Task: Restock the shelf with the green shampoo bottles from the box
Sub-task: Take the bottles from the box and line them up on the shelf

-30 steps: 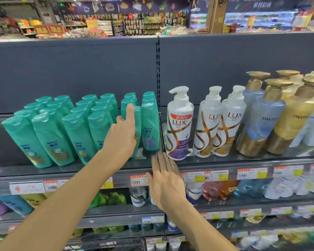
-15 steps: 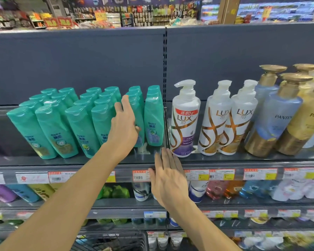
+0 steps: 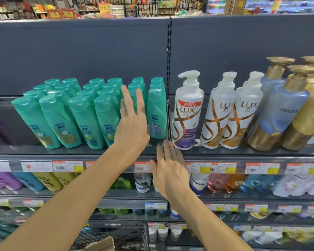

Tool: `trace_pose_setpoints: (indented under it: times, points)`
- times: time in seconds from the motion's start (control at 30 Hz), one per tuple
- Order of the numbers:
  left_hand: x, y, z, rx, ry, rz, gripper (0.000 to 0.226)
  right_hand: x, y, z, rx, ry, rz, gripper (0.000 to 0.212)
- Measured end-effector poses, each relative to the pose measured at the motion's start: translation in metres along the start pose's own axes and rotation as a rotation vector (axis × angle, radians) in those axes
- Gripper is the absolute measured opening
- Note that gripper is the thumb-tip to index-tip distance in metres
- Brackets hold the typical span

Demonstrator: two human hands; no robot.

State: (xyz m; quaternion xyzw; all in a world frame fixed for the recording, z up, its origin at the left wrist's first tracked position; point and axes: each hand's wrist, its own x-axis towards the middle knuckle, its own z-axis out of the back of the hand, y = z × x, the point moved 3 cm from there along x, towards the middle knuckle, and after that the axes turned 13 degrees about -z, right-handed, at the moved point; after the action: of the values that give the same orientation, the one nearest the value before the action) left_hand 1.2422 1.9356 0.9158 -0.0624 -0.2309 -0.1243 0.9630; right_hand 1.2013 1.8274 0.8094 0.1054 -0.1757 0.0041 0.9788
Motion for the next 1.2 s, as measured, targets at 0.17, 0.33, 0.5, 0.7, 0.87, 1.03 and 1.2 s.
trace_pose_setpoints:
  times: [0.17, 0.33, 0.5, 0.7, 0.87, 1.03, 1.2]
  points:
    - [0.004, 0.000, 0.014, 0.097, 0.038, -0.012, 0.104, 0.000, 0.001, 0.000, -0.009, 0.011, 0.006, 0.053]
    - [0.017, 0.008, 0.026, 0.114, 0.023, -0.031, 0.099, 0.000, 0.001, 0.000, -0.018, 0.017, 0.010, 0.054]
    - [0.023, 0.014, 0.025, 0.240, 0.061, -0.075, 0.094, 0.000, 0.001, 0.000, 0.002, 0.000, -0.001, 0.052]
    - [0.021, 0.014, 0.022, 0.318, 0.114, -0.087, 0.094, 0.000, 0.000, -0.003, -0.013, -0.009, 0.007, 0.053]
    - [0.009, 0.001, 0.024, 0.306, 0.145, -0.088, 0.092, 0.000, 0.002, -0.004, -0.009, -0.020, 0.002, 0.052]
    - [-0.051, -0.010, 0.031, 0.193, -0.079, -0.323, 0.070, -0.012, 0.005, 0.000, 0.059, -0.073, 0.074, 0.059]
    - [-0.183, 0.045, -0.011, 0.096, 0.086, -0.255, 0.063, -0.083, 0.047, -0.024, 0.297, 0.051, 0.279, 0.059]
